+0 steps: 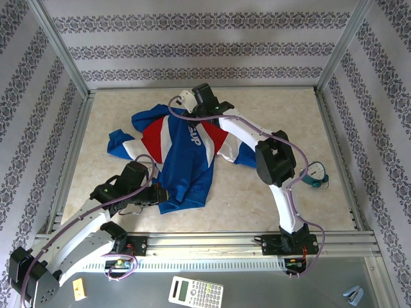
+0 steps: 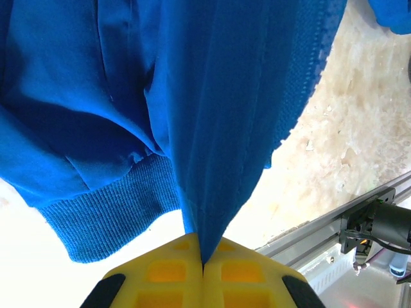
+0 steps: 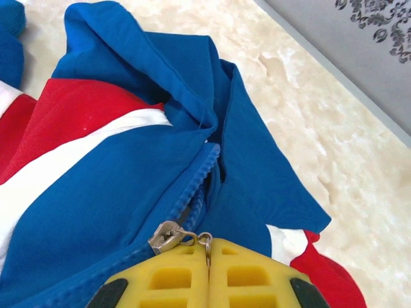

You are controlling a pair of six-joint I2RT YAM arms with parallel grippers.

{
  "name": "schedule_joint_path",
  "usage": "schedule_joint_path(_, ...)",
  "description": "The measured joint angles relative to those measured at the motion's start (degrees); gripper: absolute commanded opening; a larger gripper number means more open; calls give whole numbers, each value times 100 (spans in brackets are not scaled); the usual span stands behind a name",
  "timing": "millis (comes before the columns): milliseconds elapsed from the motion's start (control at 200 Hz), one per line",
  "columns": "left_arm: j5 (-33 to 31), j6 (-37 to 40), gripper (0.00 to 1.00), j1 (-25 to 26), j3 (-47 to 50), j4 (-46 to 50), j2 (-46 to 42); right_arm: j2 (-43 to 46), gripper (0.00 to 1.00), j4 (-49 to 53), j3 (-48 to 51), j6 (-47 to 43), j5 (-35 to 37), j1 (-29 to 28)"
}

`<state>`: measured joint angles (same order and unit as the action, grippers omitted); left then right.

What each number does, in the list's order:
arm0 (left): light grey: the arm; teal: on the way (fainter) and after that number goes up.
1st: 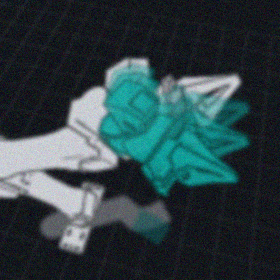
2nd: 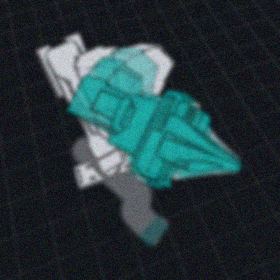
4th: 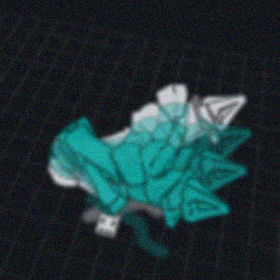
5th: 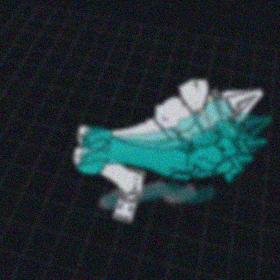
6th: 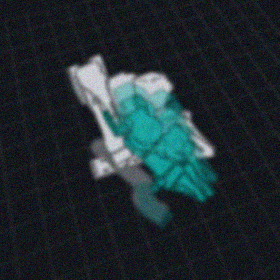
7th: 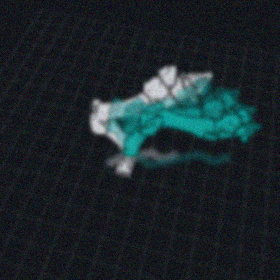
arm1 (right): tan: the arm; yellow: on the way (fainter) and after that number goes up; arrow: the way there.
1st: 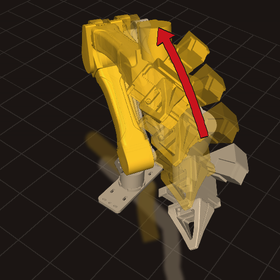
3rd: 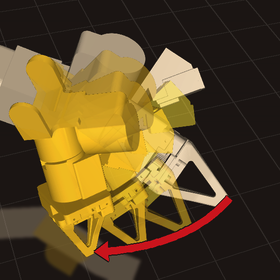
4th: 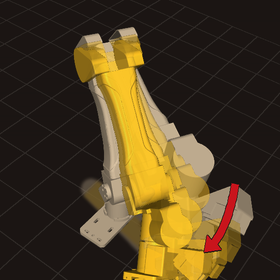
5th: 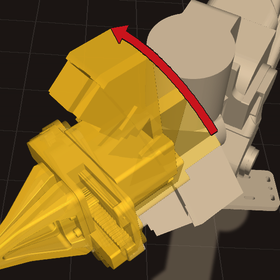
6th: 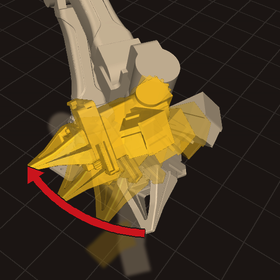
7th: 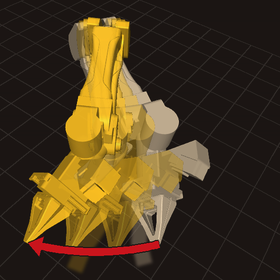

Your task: Zip up the jacket

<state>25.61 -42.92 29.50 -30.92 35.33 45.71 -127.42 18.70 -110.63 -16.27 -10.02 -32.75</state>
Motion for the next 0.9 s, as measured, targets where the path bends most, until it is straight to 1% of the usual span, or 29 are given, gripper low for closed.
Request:
schedule_joint_path(395,-4,-44,0,0,-2,-20,20,-531,0,127,-769,-22,-87,321)
schedule_joint_path(595,-26,-81,0,-7,-9,-63,20,-741,0,319,-1069,-22,-201,363)
schedule_joint_path(899,-52,-109,0,-37,-9,-190,-144,-1141,0,688,-1849,-13,-472,446)
